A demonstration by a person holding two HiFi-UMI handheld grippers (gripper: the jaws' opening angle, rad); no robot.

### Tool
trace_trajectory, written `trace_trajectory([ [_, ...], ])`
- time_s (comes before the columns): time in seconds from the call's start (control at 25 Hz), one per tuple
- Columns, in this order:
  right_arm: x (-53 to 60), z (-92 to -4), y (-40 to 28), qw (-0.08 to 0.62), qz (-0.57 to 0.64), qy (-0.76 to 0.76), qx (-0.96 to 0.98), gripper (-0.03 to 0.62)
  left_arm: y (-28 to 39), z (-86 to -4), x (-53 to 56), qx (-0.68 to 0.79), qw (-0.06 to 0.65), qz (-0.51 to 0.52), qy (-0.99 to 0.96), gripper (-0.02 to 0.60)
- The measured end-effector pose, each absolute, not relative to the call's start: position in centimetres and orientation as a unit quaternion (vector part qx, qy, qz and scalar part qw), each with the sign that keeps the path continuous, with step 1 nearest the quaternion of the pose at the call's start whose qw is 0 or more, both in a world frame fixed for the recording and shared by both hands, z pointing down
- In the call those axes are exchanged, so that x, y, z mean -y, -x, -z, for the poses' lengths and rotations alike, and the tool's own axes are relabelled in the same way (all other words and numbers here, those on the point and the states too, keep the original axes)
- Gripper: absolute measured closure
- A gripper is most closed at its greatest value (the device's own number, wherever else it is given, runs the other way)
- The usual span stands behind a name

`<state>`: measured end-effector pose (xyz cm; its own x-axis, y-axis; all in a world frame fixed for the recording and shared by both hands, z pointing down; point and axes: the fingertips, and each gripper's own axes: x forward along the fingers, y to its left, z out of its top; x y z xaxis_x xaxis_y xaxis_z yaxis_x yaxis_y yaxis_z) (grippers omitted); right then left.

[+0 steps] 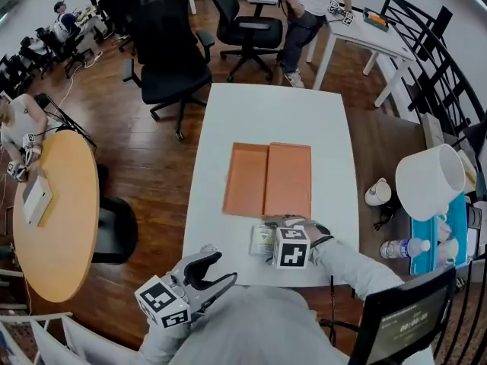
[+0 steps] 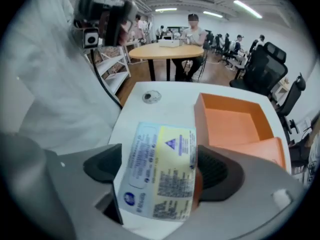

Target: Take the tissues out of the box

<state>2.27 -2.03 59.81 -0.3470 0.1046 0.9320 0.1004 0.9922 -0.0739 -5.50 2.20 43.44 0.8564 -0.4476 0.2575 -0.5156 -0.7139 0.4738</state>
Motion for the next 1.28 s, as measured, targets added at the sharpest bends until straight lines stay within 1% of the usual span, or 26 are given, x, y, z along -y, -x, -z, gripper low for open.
trace_trajectory([
  [0.04,2.5,-58.8,-2.4,0.554,-0.003,0.050,0.831,0.117,5.3,-43.3,-2.3,0.252,0.272,-0.066,-0.926,0.330],
  [0.16,4.2,-54.1,-2.4,0.491,-0.006,-0.002,0.871,0.114,5.1,-42.5,-2.3,0.241,0.260,-0.058,-0.933,0.337],
  [0.2,4.5,-51.9,-2.5,0.459,-0.012,-0.020,0.888,0.114,5.3,-42.2,-2.0,0.243,0.257,-0.047,-0.934,0.349],
  [0.24,4.7,-49.4,-2.6,0.418,-0.024,-0.036,0.908,0.114,5.4,-41.8,-1.7,0.246,0.255,-0.035,-0.934,0.377],
  [0.28,4.8,-46.7,-2.7,0.367,-0.044,-0.052,0.928,0.114,5.6,-41.5,-1.3,0.250,0.252,-0.026,-0.935,0.387],
  [0.32,4.8,-43.7,-2.9,0.306,-0.070,-0.070,0.947,0.114,5.8,-41.1,-1.1,0.252,0.248,-0.019,-0.935,0.405],
  [0.4,4.7,-37.9,-3.7,0.177,-0.121,-0.113,0.970,0.118,6.2,-40.7,-0.7,0.253,0.240,-0.016,-0.937,0.471],
  [0.44,4.5,-35.5,-4.4,0.126,-0.132,-0.134,0.974,0.143,6.4,-40.6,-0.8,0.253,0.239,-0.018,-0.937,0.525],
  [0.48,4.2,-33.8,-5.2,0.090,-0.133,-0.156,0.975,0.211,6.5,-40.5,-1.0,0.252,0.241,-0.021,-0.937,0.571],
  [0.52,3.8,-32.7,-6.1,0.066,-0.129,-0.177,0.973,0.270,6.5,-40.5,-1.3,0.250,0.246,-0.024,-0.936,0.571],
  [0.56,3.4,-32.0,-7.1,0.049,-0.126,-0.198,0.971,0.331,6.5,-40.6,-1.8,0.247,0.251,-0.027,-0.935,0.571],
  [0.64,2.7,-31.6,-8.9,0.016,-0.133,-0.236,0.962,0.541,6.1,-41.0,-2.1,0.242,0.260,-0.030,-0.934,0.571],
  [0.68,2.4,-31.6,-9.7,0.000,-0.141,-0.252,0.957,0.592,5.8,-41.3,-2.0,0.234,0.261,-0.032,-0.936,0.571],
  [0.76,1.9,-32.0,-11.3,-0.024,-0.159,-0.278,0.947,0.592,4.9,-41.5,-1.7,0.211,0.257,-0.031,-0.943,0.571],
  [0.96,2.4,-32.4,-14.4,-0.038,-0.188,-0.304,0.933,0.592,2.1,-40.4,-1.3,0.197,0.244,-0.030,-0.949,0.571],
  [1.04,3.6,-32.1,-15.9,-0.046,-0.174,-0.306,0.935,0.592,0.9,-39.6,0.2,0.193,0.228,-0.039,-0.954,0.571],
  [1.12,4.7,-32.3,-17.5,-0.036,-0.145,-0.317,0.937,0.592,-0.3,-38.7,1.2,0.194,0.208,-0.042,-0.958,0.569],
  [1.28,5.7,-32.2,-17.8,-0.039,-0.132,-0.330,0.934,0.592,-0.7,-36.9,1.8,0.199,0.182,-0.050,-0.962,0.571],
])
